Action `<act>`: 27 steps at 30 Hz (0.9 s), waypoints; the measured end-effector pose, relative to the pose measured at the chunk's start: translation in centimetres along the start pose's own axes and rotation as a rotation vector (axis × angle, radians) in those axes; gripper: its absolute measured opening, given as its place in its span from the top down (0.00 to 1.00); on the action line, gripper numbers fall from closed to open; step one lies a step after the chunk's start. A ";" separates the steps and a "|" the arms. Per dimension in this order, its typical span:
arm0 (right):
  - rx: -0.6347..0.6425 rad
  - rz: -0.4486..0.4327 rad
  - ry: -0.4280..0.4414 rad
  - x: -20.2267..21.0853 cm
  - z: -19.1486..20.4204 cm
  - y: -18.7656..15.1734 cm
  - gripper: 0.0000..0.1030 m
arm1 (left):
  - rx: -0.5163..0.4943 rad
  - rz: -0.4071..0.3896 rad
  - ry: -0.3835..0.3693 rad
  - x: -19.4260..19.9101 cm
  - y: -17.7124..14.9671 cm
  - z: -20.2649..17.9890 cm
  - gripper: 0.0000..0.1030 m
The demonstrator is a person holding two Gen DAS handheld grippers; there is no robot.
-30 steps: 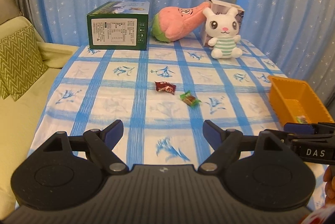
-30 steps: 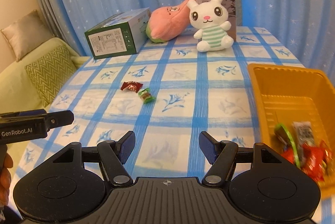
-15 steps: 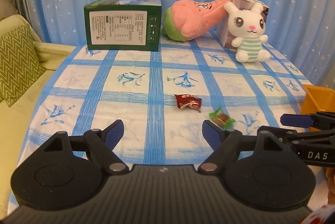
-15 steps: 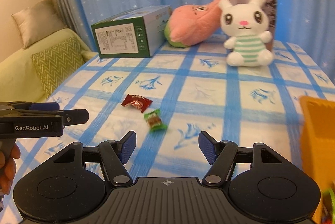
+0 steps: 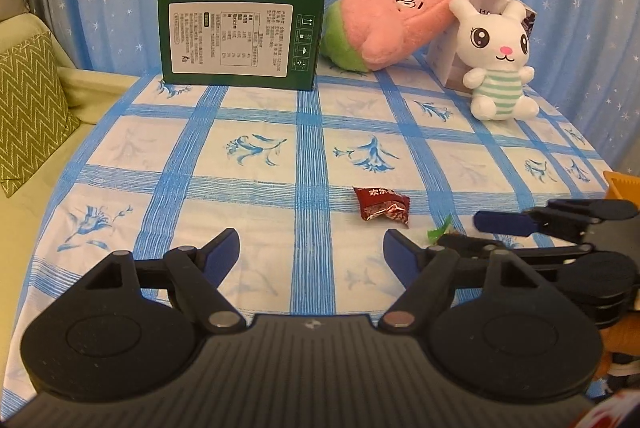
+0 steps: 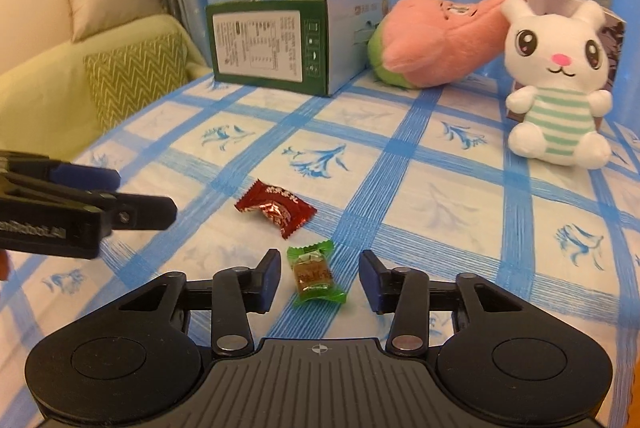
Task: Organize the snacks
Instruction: 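Grasp the green-wrapped candy with the right tool, then grasp the red candy wrapper with the left tool while the right tool holds its candy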
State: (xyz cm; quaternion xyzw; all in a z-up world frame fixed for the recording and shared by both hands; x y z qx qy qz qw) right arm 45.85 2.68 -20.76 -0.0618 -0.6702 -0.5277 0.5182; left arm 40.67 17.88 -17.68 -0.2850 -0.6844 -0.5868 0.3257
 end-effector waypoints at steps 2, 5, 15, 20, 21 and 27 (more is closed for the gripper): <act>0.007 0.012 -0.002 -0.6 0.0 -0.2 0.70 | 0.002 -0.002 -0.007 0.0 0.0 -0.1 0.25; 0.041 0.018 -0.015 -0.7 0.2 -0.6 0.79 | -0.004 -0.006 -0.016 0.0 0.1 -0.3 0.25; -0.074 -0.019 -0.060 1.3 -1.9 0.4 0.79 | -0.051 -0.040 -0.078 -1.9 1.2 -2.3 0.36; -0.138 -0.007 -0.077 1.7 -3.6 -0.1 0.79 | -0.087 -0.048 -0.086 -4.1 1.9 -3.4 0.38; -0.145 -0.005 -0.080 1.7 -3.9 -0.1 0.79 | -0.086 -0.047 -0.091 -4.5 1.9 -3.5 0.38; -0.167 -0.009 -0.077 1.8 -4.6 0.0 0.79 | -0.093 -0.050 -0.109 -6.3 1.8 -4.4 0.43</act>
Point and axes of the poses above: each gripper's, at about its wrist camera, not at the fingertips, and x roughly against the way its jaws point, z to its left, y to its top, the point moved 7 cm from there along -x, roughly the way its jaws point, and after that the axes turned 9 degrees about z, right-handed, at the moved point
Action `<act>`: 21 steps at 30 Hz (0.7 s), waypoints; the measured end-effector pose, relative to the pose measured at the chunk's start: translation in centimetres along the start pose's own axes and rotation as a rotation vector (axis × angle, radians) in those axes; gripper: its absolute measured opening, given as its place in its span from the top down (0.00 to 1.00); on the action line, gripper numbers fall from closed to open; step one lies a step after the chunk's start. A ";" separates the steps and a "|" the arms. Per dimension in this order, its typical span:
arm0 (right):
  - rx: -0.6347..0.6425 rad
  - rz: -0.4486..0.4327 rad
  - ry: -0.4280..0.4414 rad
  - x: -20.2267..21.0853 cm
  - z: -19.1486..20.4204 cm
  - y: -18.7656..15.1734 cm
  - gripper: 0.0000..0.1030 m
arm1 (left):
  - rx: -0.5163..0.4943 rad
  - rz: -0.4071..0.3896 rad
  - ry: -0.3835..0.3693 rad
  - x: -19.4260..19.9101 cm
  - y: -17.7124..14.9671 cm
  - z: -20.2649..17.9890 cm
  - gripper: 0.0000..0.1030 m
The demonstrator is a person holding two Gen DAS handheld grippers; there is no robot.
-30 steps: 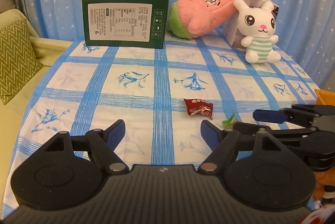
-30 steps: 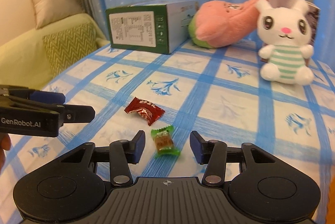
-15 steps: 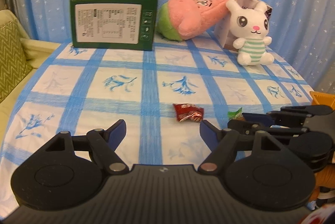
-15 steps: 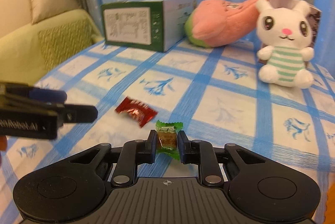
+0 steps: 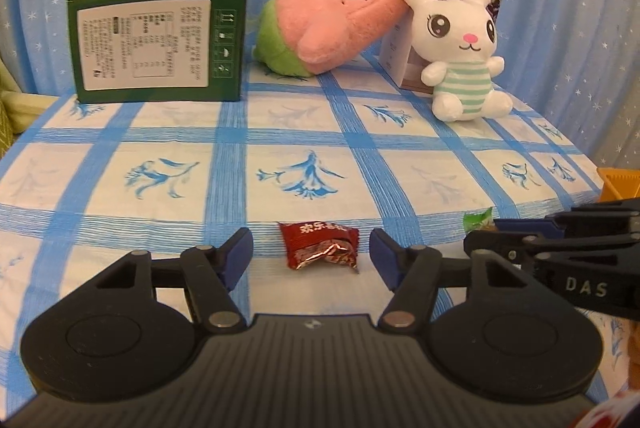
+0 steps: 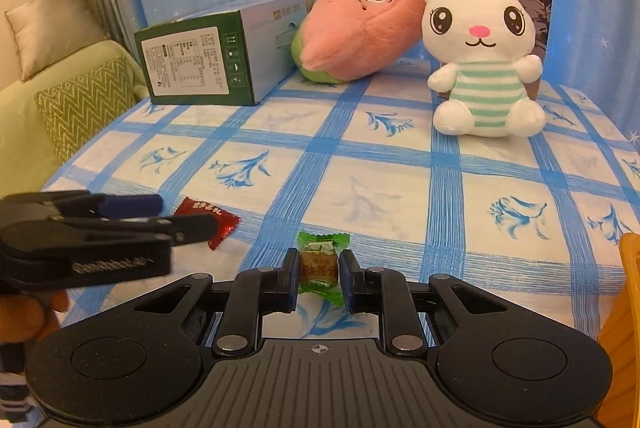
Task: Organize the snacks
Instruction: 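Grasp the red candy wrapper with the left tool while the right tool holds its candy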
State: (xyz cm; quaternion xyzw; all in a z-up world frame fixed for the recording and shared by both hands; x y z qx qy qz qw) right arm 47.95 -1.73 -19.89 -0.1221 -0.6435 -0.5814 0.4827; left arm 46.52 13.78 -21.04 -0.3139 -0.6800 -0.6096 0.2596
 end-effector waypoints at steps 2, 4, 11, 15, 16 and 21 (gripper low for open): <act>0.000 -0.001 0.001 0.0 0.0 0.0 0.79 | -0.005 0.002 -0.001 -0.5 0.0 -0.3 0.46; -0.003 -0.002 0.001 0.0 -0.1 0.0 0.79 | -0.017 -0.003 0.010 -0.7 0.0 -0.6 0.52; -0.011 0.000 -0.001 0.1 -0.4 0.1 0.79 | -0.021 -0.016 0.035 -1.0 0.1 -0.7 0.66; -0.011 0.003 0.000 0.1 -0.3 0.1 0.79 | -0.031 -0.013 0.044 -0.7 -0.1 -0.7 0.70; -0.010 0.001 -0.001 0.1 -0.4 0.1 0.79 | -0.033 -0.012 0.047 -0.7 -0.1 -0.8 0.70; -0.014 -0.005 -0.004 0.5 -0.6 0.1 0.79 | -0.035 -0.007 0.034 -0.2 -0.5 -1.5 0.71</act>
Point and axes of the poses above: each gripper's, at about its wrist camera, not at the fingertips, and x roughly against the way its jaws point, z to its left, y to its top, the point moved 7 cm from there along -x, roughly the way its jaws point, and after that the axes turned 9 degrees about z, right-handed, at the moved point
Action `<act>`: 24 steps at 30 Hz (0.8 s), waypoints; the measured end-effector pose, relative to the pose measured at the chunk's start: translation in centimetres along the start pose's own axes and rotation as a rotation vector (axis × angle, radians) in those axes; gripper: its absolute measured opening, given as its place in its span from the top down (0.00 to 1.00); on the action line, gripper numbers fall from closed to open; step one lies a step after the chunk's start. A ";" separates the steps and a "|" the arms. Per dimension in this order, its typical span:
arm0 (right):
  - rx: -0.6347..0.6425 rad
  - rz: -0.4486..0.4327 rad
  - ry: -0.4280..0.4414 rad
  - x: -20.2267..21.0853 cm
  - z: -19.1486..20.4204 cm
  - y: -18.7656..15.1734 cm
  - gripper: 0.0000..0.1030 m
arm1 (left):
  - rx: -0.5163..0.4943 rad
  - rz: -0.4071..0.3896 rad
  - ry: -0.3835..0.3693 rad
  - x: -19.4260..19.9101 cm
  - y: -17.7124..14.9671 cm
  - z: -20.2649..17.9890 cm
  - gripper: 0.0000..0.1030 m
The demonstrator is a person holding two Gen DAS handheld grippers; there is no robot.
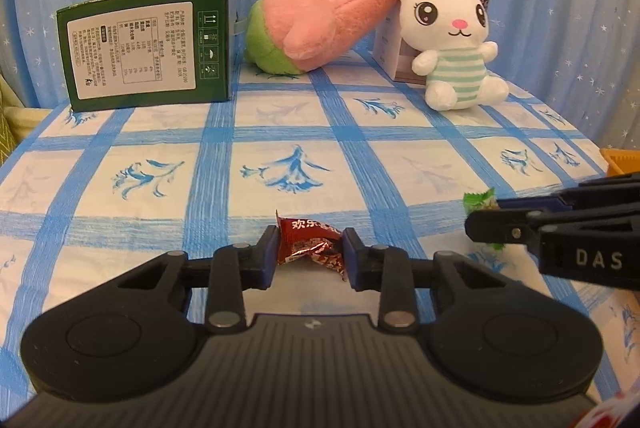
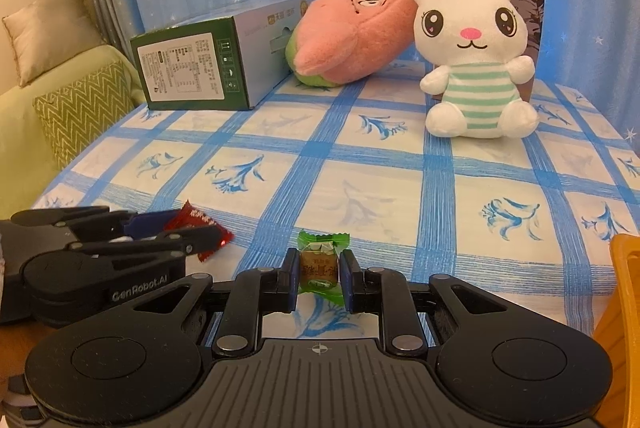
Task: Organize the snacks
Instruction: 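Grasp the red candy wrapper with the left tool while the right tool holds its candy, then carry both held candies over the orange tray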
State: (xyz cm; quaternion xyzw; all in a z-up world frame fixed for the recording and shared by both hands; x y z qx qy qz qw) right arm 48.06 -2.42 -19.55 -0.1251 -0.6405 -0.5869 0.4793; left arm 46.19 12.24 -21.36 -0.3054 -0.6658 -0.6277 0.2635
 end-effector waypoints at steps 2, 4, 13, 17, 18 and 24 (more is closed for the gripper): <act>-0.005 -0.002 -0.002 0.2 -0.2 0.0 0.79 | 0.001 0.004 -0.006 0.3 -0.2 -0.3 0.71; -0.009 -0.008 -0.003 0.6 -0.3 0.0 0.79 | 0.003 0.004 -0.010 0.8 -0.3 -0.7 0.71; -0.057 -0.032 -0.013 4.0 -0.8 -1.2 0.79 | 0.034 0.013 -0.035 3.5 -1.2 -2.0 0.71; -0.095 -0.046 -0.022 6.3 -0.9 -2.5 0.79 | 0.063 0.010 -0.044 5.6 -2.1 -2.9 0.71; -0.102 -0.053 -0.025 7.0 -0.8 -2.8 0.79 | 0.075 0.008 -0.045 6.3 -2.3 -3.0 0.71; -0.128 -0.077 -0.034 11.4 0.1 -5.3 0.79 | 0.141 -0.002 -0.047 10.4 -4.2 -3.9 0.71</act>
Point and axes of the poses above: each gripper's, at about its wrist camera, not at the fingertips, and x roughly against the way its jaws point, z to its left, y to its top, the point moved 7 cm from there along -x, roughly the way its jaws point, and after that the axes turned 9 degrees about z, right-handed, at the moved point
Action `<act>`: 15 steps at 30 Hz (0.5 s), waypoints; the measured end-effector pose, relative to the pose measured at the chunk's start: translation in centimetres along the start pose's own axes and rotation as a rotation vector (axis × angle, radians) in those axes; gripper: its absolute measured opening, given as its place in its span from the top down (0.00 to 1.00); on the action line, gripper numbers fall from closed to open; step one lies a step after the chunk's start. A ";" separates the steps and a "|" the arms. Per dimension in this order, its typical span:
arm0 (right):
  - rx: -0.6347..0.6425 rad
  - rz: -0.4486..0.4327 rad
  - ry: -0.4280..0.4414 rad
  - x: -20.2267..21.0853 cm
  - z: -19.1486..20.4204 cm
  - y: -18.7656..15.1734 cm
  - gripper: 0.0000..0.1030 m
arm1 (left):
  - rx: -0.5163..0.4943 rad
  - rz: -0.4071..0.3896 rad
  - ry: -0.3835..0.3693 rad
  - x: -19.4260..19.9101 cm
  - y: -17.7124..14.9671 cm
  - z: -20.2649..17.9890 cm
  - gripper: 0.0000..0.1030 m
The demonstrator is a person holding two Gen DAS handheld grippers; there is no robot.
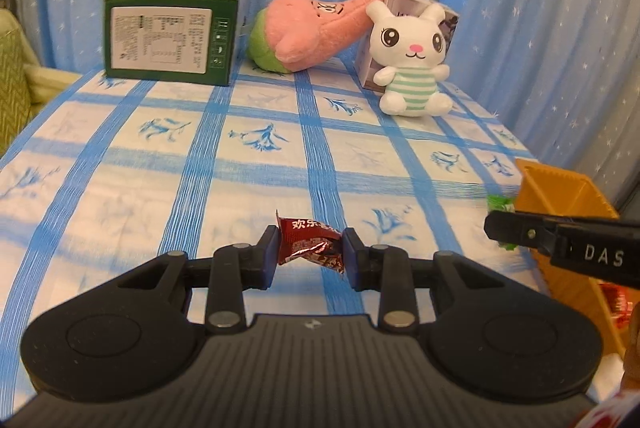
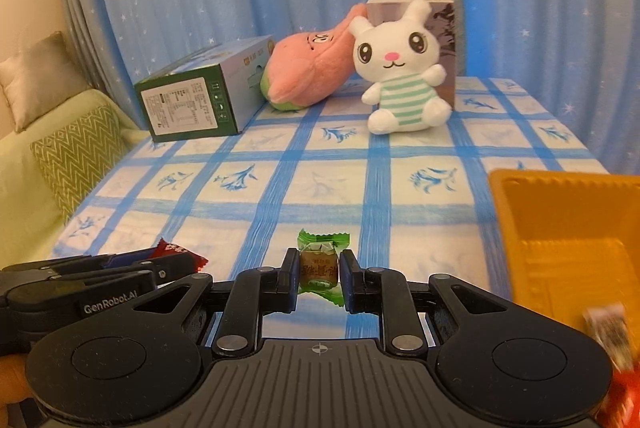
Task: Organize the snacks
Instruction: 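Carry both held candies over the orange tray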
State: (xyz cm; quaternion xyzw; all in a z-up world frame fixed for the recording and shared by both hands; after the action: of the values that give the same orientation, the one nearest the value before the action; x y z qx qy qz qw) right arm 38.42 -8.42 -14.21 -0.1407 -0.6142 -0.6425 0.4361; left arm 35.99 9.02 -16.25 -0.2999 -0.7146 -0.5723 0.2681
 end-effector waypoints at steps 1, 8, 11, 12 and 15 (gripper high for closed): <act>0.002 -0.003 -0.001 0.7 0.1 -0.3 0.79 | 0.006 -0.001 0.000 0.7 -0.4 -0.2 0.71; -0.002 -0.012 -0.024 5.8 0.2 -3.0 0.79 | 0.015 -0.003 -0.001 5.9 -3.3 -2.4 0.71; -0.017 -0.019 -0.033 8.2 -0.1 -4.2 0.79 | 0.019 -0.002 -0.016 8.0 -4.6 -3.6 0.71; -0.024 -0.024 -0.035 9.1 -0.1 -4.5 0.79 | 0.021 -0.001 -0.021 8.7 -4.9 -3.9 0.71; -0.043 -0.036 -0.041 11.3 -0.3 -5.4 0.79 | 0.025 -0.002 -0.027 10.6 -5.8 -4.8 0.71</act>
State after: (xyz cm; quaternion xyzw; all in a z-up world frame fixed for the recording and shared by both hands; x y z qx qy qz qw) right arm 28.02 -13.82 -9.79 -0.1523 -0.6113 -0.6604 0.4086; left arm 24.76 4.66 -11.42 -0.3035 -0.7255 -0.5597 0.2614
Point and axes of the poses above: each gripper's, at about its wrist camera, not at the fingertips, and x roughly against the way its jaws point, z to its left, y to its top, the point moved 7 cm from there along -x, roughly the way its jaws point, and after that the axes turned 9 degrees about z, right-handed, at the moved point
